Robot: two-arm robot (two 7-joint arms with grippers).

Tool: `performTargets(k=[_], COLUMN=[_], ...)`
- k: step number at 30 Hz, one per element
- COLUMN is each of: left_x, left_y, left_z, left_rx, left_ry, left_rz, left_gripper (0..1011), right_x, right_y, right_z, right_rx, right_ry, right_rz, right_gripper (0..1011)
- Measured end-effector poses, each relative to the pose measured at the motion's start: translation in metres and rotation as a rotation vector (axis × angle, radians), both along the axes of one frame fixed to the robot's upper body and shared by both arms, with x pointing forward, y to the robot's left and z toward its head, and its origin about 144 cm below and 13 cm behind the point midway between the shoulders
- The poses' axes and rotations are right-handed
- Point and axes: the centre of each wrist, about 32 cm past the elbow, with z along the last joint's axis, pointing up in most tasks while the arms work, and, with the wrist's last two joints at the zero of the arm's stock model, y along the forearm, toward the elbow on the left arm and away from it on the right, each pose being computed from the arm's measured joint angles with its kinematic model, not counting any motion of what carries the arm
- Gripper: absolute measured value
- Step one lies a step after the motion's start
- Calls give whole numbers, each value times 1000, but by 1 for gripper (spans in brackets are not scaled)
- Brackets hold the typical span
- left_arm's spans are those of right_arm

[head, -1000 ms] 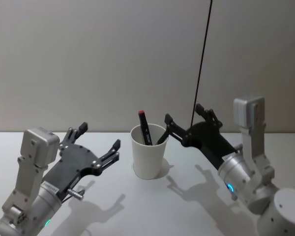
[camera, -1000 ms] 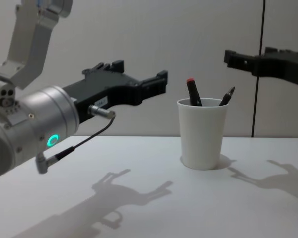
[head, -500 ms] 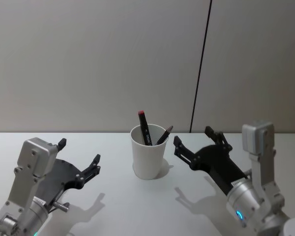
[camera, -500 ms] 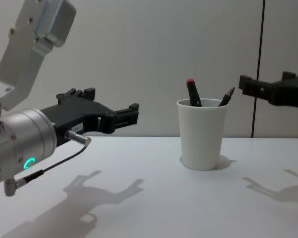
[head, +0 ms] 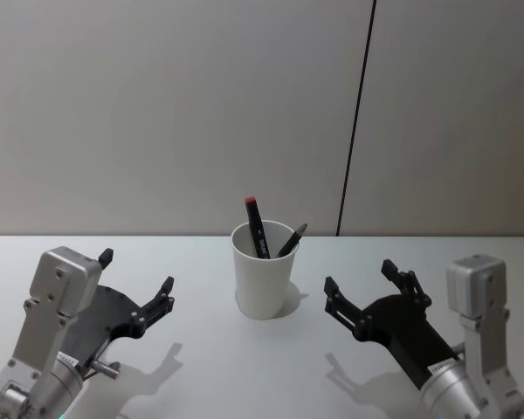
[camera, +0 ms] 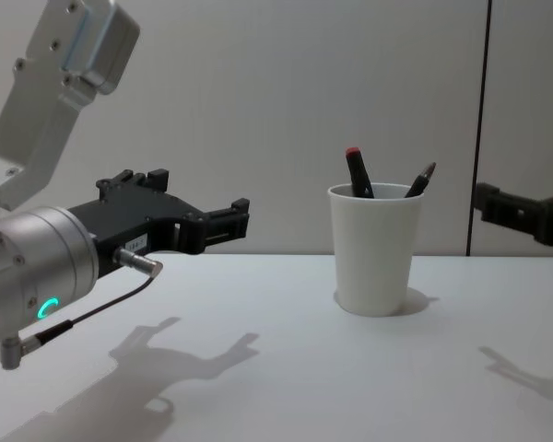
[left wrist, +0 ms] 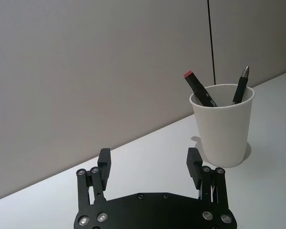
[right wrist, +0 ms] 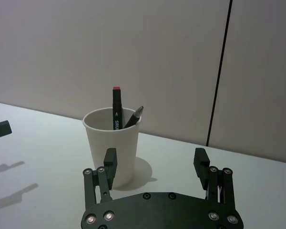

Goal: Place the pen into the pen holder.

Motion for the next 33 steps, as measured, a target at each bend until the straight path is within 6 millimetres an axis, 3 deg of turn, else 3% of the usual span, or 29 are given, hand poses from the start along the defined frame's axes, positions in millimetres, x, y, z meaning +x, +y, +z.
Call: performTargets(k=[8,33], left_x=[0,0], left_y=[0,0], left_z=[0,0], left_rx=[0,0], left_ry=[0,0], left_rz=[0,1], left_gripper=[999,1000], right_x=[-8,-9], right_y=[-1,-1], right_z=[-3,-3], right_rx=[-3,-2], right_ry=[9,9], right_rz=[-10,-9], right_gripper=[1001,1001])
